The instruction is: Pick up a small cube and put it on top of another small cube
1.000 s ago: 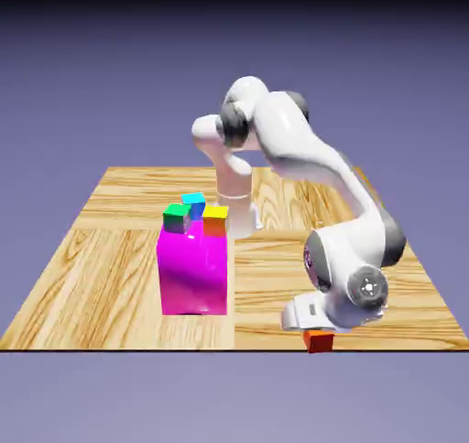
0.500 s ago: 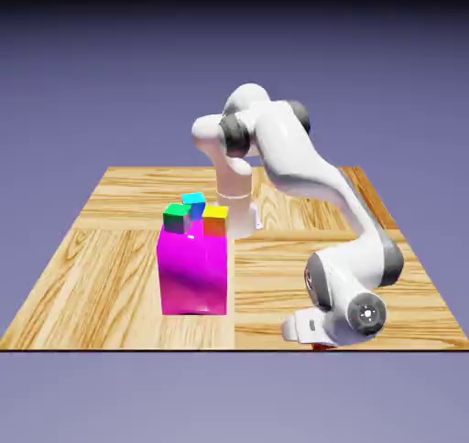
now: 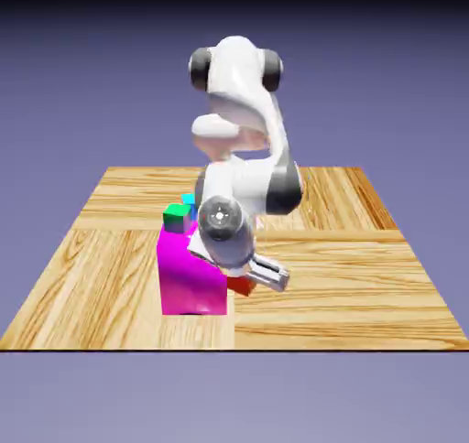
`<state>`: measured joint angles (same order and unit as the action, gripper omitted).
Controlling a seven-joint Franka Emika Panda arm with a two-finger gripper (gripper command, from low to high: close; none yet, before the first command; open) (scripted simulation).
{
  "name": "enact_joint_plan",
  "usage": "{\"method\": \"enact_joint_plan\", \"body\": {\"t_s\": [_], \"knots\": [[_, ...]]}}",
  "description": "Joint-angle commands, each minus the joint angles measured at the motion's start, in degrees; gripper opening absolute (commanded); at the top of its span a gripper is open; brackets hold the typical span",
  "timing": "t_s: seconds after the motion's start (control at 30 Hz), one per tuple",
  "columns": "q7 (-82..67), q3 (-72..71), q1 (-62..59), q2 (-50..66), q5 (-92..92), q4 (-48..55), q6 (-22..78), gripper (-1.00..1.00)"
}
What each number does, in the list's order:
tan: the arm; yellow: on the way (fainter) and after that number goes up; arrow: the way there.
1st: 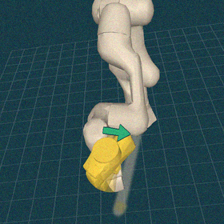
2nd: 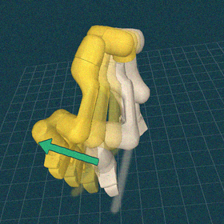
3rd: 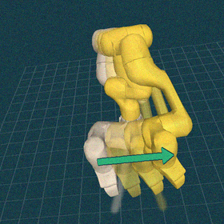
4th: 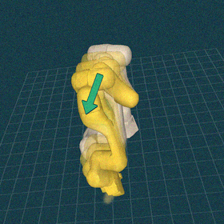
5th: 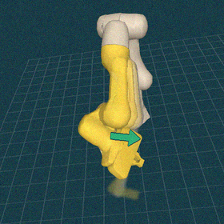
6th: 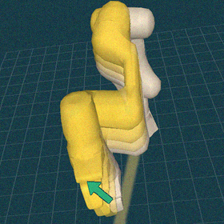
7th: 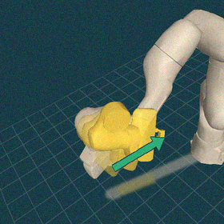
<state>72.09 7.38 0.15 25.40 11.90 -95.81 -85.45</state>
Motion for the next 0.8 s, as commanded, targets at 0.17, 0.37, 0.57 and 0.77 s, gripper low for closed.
{"method": "enact_joint_plan", "body": {"t_s": [0.17,0.37,0.57,0.77], "knots": [[6.0,6.8,-4.0,-12.5,4.8,-11.5,-1.9,-1.0],[12.1,13.7,-7.9,-24.9,9.7,-22.9,-3.7,-1.0],[18.1,20.5,-11.9,-37.4,14.6,-34.4,-5.6,-1.0],[16.7,19.4,-10.9,-38.3,17.9,-44.1,-14.8,-1.0]]}}
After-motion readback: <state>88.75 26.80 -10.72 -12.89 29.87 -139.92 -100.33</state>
